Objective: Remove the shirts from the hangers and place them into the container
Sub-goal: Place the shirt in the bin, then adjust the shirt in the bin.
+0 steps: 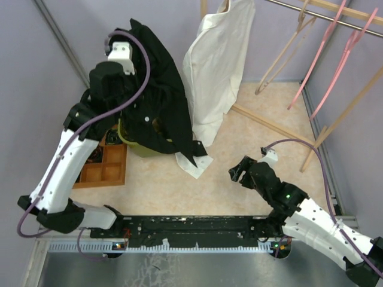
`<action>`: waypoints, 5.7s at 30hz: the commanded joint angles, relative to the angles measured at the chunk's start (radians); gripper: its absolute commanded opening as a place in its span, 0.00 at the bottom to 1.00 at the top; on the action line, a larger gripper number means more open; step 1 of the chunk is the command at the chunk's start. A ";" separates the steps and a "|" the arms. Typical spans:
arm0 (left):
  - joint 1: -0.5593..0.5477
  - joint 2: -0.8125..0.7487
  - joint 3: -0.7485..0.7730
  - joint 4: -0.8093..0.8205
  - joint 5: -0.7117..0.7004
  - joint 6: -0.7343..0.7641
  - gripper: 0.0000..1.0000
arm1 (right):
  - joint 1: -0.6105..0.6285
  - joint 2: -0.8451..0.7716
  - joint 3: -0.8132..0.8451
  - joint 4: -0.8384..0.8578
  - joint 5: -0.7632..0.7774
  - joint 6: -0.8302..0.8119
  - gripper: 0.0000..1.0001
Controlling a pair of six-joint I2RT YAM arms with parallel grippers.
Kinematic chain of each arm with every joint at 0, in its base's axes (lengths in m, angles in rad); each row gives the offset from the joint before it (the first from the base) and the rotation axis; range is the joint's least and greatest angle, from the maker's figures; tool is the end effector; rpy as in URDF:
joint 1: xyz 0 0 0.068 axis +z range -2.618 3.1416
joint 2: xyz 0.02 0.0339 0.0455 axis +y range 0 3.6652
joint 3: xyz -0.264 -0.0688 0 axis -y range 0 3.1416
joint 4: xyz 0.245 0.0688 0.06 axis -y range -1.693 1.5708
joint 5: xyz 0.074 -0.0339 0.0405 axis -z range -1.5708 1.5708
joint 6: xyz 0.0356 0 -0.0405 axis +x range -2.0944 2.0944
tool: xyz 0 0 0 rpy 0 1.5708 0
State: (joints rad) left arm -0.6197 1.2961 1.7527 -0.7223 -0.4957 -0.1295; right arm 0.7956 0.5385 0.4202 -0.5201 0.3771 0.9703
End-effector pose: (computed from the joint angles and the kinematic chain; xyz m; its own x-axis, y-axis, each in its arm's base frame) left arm 0.2080 -0.1276 0.5018 -0.2297 0.0243 -0.9730 0.1085 0.9941 -0.0008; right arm 0.1002 0.0835 0.2157 -0.6128 0.4706 -0.6348 0.0858 0.8382 0.5386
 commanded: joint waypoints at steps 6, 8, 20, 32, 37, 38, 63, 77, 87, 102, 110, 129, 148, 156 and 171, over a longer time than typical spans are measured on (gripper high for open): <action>0.268 0.365 0.257 0.065 0.058 0.095 0.00 | 0.004 -0.004 0.012 0.028 0.028 0.009 0.68; 0.289 0.453 0.285 0.046 0.060 0.074 0.00 | 0.004 -0.003 0.011 0.023 0.026 0.010 0.68; 0.295 0.752 0.038 0.006 0.302 -0.039 0.06 | 0.004 -0.004 -0.018 0.029 0.005 0.019 0.69; 0.322 0.731 0.015 -0.042 0.425 -0.053 0.54 | 0.004 -0.015 -0.012 0.015 0.007 0.017 0.71; 0.322 0.571 0.018 -0.025 0.401 -0.039 0.80 | 0.004 -0.028 -0.021 0.029 0.008 0.006 0.73; 0.322 0.549 0.013 -0.015 0.398 -0.039 0.83 | 0.004 -0.026 -0.021 0.031 0.009 0.002 0.73; 0.322 -0.097 -0.375 0.208 0.593 -0.241 0.99 | 0.004 0.045 -0.024 0.085 0.001 0.005 0.82; 0.322 -0.356 -0.676 0.291 0.778 -0.368 1.00 | 0.003 0.042 -0.018 0.075 -0.001 0.010 0.84; 0.322 -0.520 -0.879 0.334 0.811 -0.484 0.99 | 0.003 0.032 -0.035 0.121 -0.034 0.004 0.89; 0.319 -0.533 -1.061 0.347 0.938 -0.572 0.99 | 0.004 -0.053 -0.057 0.079 -0.014 0.030 0.93; 0.258 -0.503 -1.081 0.373 0.870 -0.604 0.99 | 0.004 -0.068 -0.081 0.110 -0.006 0.029 0.93; -0.066 -0.354 -1.290 0.894 0.480 -0.883 0.99 | 0.004 -0.059 -0.067 0.106 -0.016 0.030 0.94; -0.069 -0.184 -1.193 0.984 0.503 -0.937 0.87 | 0.004 -0.066 -0.077 0.076 -0.023 0.035 0.95; -0.069 -0.253 -1.199 0.961 0.380 -0.918 0.49 | 0.004 -0.093 -0.089 0.073 -0.016 0.038 0.95; -0.068 -0.361 -1.206 0.890 0.367 -0.843 0.12 | 0.004 -0.095 -0.090 0.070 -0.010 0.037 0.96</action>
State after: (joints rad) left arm -0.6888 0.9806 0.5240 0.1986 -0.1257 -1.0157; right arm 0.7956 0.4526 0.3336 -0.4759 0.3363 0.9970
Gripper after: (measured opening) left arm 0.080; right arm 0.956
